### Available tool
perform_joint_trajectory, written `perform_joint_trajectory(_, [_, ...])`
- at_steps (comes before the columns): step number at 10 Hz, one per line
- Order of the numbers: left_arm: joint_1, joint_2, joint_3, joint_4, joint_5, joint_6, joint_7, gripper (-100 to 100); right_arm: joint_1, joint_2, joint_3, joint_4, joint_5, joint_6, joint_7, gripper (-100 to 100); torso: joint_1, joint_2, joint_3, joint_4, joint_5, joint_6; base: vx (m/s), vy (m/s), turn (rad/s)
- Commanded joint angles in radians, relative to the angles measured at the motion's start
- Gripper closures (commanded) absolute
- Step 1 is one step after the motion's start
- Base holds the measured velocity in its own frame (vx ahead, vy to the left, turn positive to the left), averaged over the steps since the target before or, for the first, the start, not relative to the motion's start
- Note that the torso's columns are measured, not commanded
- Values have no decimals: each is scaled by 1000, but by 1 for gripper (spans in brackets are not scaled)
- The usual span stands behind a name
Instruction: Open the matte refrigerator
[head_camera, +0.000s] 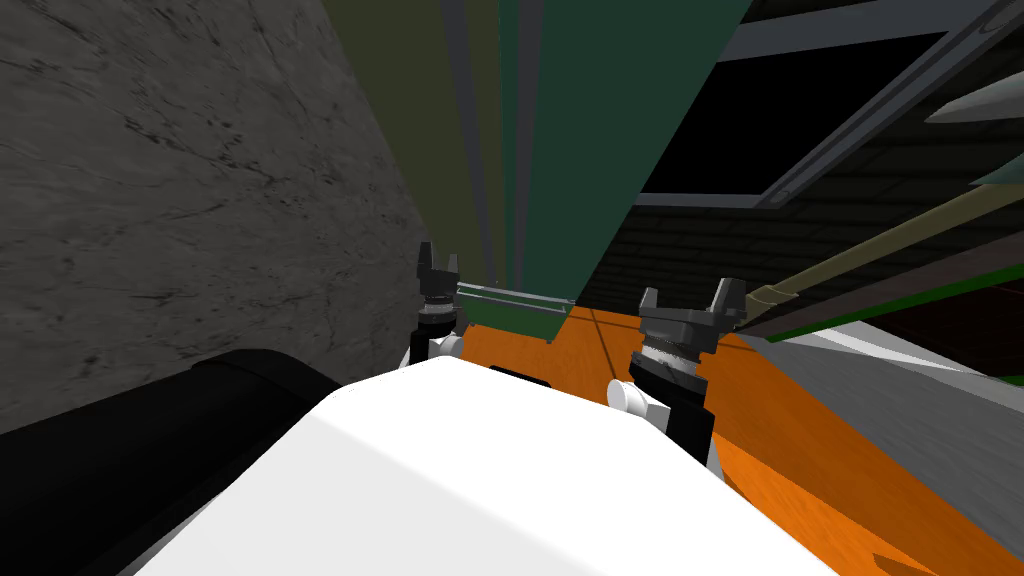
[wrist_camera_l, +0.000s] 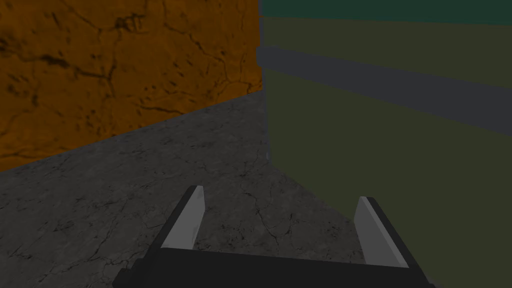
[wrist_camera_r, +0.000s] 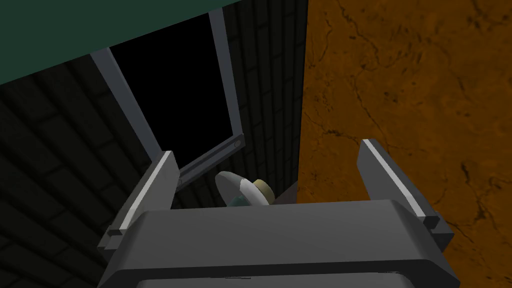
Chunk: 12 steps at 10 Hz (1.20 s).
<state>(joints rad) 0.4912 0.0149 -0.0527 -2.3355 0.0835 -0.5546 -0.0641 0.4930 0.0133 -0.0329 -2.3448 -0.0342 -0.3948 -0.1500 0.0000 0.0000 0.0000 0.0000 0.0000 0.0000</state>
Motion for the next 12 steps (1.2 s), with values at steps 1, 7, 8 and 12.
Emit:
perform_joint_trajectory(1, [0, 0, 0, 0, 0, 0, 0, 0, 0, 0, 0, 0, 0, 0, 0, 0, 0, 40, -82, 41, 0, 0, 0, 0, 0])
perform_joint_trajectory(7, [0, 0, 0, 0, 0, 0, 0, 0, 0, 0, 0, 0, 0, 0, 0, 0, 0, 470, -939, 470, 0, 0, 0, 0, 0])
perform_joint_trajectory(8, [0, 0, 0, 0, 0, 0, 0, 0, 0, 0, 0, 0, 0, 0, 0, 0, 0, 544, -1087, 544, 0, 0, 0, 0, 0])
perform_joint_trajectory(12, [-21, 76, -7, 76, -1, -30, 6, -100, 0, 0, 0, 0, 0, 0, 0, 0, 1, 733, -1471, 734, 0, 0, 26, 5, -27])
